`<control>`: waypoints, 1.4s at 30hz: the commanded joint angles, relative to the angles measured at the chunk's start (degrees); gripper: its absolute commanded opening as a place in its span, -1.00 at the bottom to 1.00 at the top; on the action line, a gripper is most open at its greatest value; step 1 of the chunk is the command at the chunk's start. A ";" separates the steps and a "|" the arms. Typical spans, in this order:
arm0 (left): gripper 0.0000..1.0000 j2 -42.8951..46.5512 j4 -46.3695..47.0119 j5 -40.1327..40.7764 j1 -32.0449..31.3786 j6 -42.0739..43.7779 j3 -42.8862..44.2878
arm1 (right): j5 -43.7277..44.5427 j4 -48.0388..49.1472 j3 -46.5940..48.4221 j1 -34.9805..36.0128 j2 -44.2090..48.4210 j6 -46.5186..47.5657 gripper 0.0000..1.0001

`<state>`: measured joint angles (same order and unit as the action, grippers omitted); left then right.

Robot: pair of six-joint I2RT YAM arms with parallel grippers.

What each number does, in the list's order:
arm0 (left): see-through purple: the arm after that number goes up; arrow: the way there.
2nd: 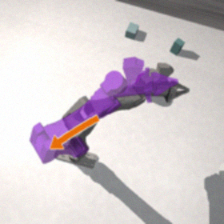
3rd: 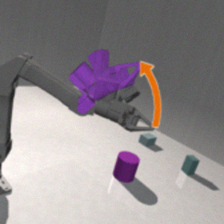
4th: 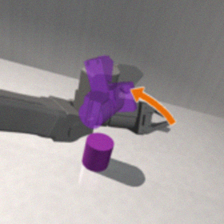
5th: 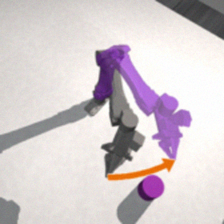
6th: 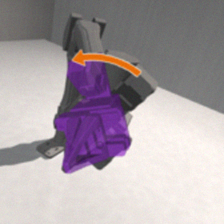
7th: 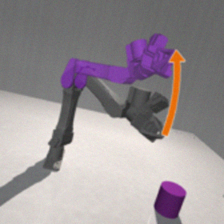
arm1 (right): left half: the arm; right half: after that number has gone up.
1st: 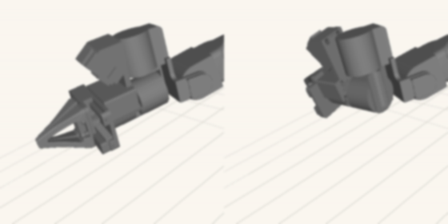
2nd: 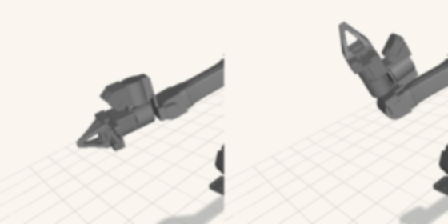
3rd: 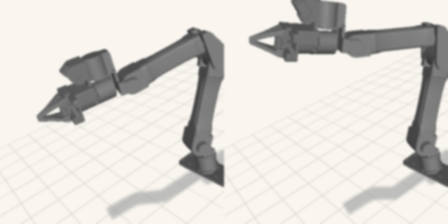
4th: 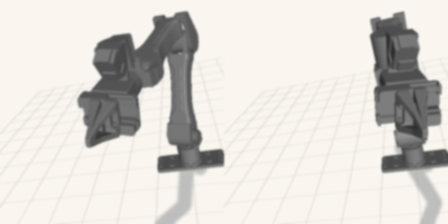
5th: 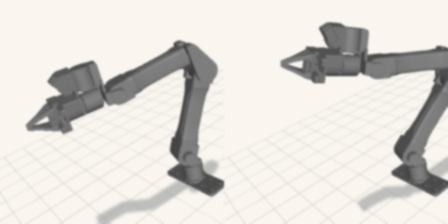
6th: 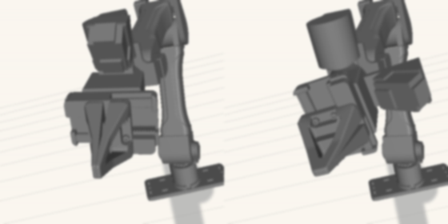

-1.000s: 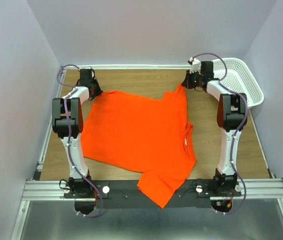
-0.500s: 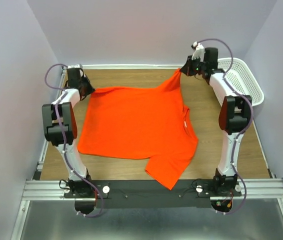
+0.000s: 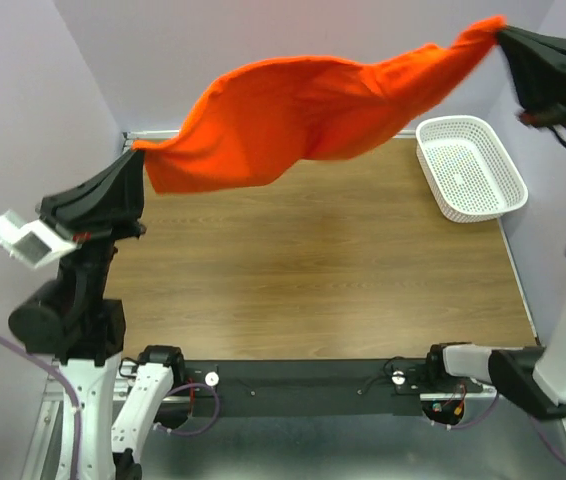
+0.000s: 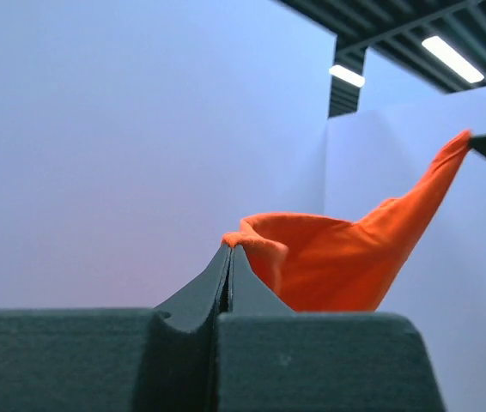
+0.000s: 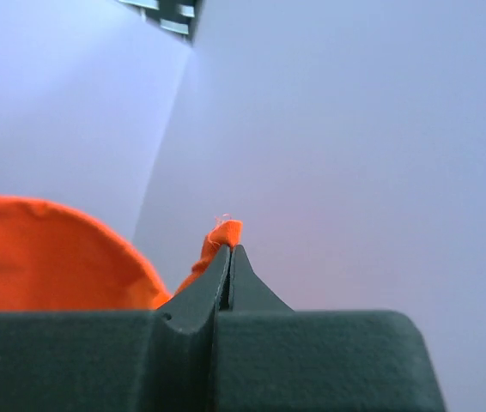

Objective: Fold and stack the t-shirts
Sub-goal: Flatten the tshirt out

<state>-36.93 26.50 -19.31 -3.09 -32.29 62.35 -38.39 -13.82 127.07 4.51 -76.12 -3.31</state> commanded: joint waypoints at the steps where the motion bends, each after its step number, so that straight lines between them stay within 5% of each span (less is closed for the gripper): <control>1: -1.00 1.59 -3.29 -0.20 -0.25 -2.33 -1.19 | -0.99 -8.58 7.81 -0.03 0.97 -4.25 -0.99; 7: -1.00 3.79 -6.98 1.11 -0.25 -1.98 3.83 | 5.07 -12.63 11.98 -0.56 2.29 -1.79 -0.99; 16: -1.00 -1.91 -7.79 8.32 -0.16 1.18 -3.62 | 12.55 -11.14 -4.51 -0.56 -0.08 5.85 -0.99; 22: -1.00 -19.44 -8.82 13.85 0.01 -0.22 -14.70 | 7.99 9.46 -34.81 -0.65 -4.73 4.90 -0.99; 26: -1.00 -38.05 -13.48 13.95 3.08 -0.58 -12.53 | 0.10 17.67 -40.75 -0.12 -23.39 -1.32 -0.99; 30: -1.00 -52.33 -13.41 6.15 9.50 -4.09 -9.97 | -3.01 16.99 -35.94 2.95 -39.69 -3.28 -0.99; 34: -1.00 -60.70 -15.93 6.91 10.21 -2.52 -4.97 | 5.41 11.74 -30.31 5.76 -50.86 -1.00 -0.99; 42: -1.00 -77.41 -23.86 8.50 10.30 2.05 9.02 | 13.35 7.41 -25.20 5.77 -55.54 2.43 -0.99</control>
<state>-110.06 6.55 -10.83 7.27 -32.75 68.38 -28.99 -5.80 99.79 10.81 -131.81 -3.25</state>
